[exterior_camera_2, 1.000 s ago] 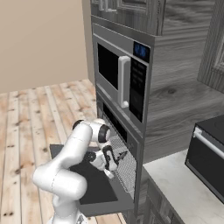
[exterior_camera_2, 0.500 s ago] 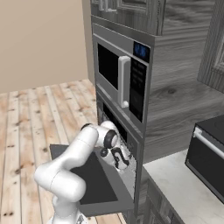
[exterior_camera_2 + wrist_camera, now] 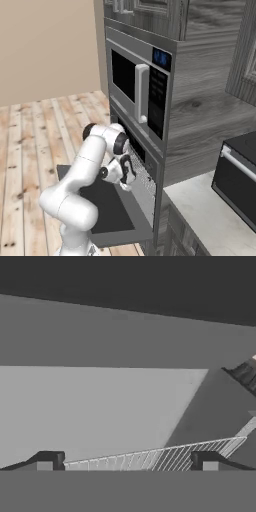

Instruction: Place the fish on the bottom rack of the oven, and slide the tray back inside. Close the oven door.

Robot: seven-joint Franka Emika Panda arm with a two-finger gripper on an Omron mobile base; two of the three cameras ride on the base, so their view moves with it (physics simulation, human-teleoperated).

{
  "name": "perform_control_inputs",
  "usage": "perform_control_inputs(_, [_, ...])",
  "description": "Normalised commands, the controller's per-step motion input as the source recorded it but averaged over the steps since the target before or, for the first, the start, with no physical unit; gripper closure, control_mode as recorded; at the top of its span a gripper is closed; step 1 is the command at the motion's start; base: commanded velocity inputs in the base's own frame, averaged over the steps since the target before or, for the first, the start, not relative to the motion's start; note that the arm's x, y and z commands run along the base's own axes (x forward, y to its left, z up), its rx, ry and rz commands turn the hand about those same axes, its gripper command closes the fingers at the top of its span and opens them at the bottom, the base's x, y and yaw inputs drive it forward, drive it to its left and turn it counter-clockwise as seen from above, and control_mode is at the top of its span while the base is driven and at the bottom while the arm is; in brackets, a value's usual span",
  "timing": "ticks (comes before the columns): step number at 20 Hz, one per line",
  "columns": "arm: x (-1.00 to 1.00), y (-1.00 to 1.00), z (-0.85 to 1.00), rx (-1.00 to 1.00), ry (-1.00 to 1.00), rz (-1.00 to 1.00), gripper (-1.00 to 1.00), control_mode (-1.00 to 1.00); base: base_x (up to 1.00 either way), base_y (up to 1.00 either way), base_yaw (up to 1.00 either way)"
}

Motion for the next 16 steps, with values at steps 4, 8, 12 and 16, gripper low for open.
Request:
perform_control_inputs(4, [-1.0,1.0,0.52,-0.17,-0.55,0.0,-1.0,-1.0,0.0,0.0,0.0])
perform_control_inputs(8, [-0.89,0.78,0.99,-0.07,-0.5,0.0,-1.0,-1.0,0.0,0.0,0.0])
perform_control_inputs(12, [-0.48,0.64,1.0,0.0,-0.29,-0.03,-1.0,-1.0,0.0,0.0,0.0])
perform_control_inputs(16, [-0.33,0.64,1.0,0.0,-0.06,-0.04,-1.0,-1.0,0.0,0.0,0.0])
